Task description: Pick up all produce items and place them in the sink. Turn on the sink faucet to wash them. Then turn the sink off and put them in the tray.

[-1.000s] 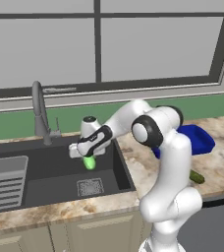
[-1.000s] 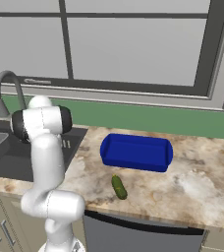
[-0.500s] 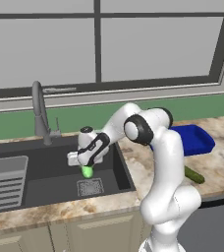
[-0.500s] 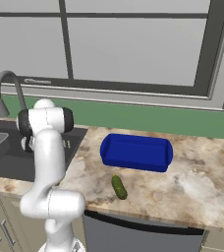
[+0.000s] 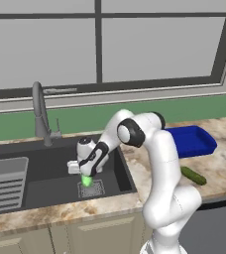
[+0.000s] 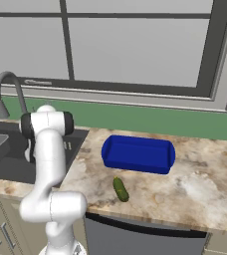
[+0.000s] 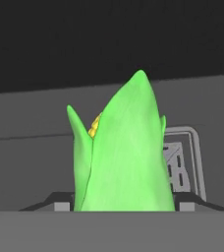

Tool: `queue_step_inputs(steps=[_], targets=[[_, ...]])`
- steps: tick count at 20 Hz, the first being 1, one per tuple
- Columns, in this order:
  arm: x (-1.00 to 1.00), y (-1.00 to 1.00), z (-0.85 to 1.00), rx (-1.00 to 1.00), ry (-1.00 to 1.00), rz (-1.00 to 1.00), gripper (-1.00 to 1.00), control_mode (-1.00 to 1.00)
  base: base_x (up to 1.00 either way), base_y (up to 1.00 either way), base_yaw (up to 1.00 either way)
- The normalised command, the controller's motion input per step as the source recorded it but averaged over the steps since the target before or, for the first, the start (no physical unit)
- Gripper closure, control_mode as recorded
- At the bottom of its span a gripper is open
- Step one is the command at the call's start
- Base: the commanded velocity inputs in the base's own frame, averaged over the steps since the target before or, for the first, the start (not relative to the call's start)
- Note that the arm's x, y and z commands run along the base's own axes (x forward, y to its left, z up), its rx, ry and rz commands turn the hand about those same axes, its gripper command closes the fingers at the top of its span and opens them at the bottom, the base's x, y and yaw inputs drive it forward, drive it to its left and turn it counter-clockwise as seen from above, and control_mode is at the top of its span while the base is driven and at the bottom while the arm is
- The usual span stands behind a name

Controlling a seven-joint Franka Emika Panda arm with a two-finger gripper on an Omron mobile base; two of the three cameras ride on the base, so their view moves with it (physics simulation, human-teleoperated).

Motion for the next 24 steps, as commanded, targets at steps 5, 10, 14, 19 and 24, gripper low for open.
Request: queue_step_inputs(steps=[5, 10, 14, 19, 24], targets=[[0.17, 0.06, -0.34, -0.02, 0.0, -0.06, 1.0, -1.0, 0.0, 0.0, 0.0], [0.13, 0.0, -0.22, 0.0, 0.02, 0.0, 1.0, -1.0, 0.0, 0.0, 0.0], [0.11, 0.0, -0.31, 0.0, 0.03, 0.0, 1.0, -1.0, 0.0, 0.0, 0.0], [0.22, 0.0, -0.37, 0.0, 0.04, 0.0, 1.0, -1.0, 0.0, 0.0, 0.0], [0.25, 0.0, -0.34, 0.0, 0.05, 0.0, 1.0, -1.0, 0.0, 0.0, 0.0]])
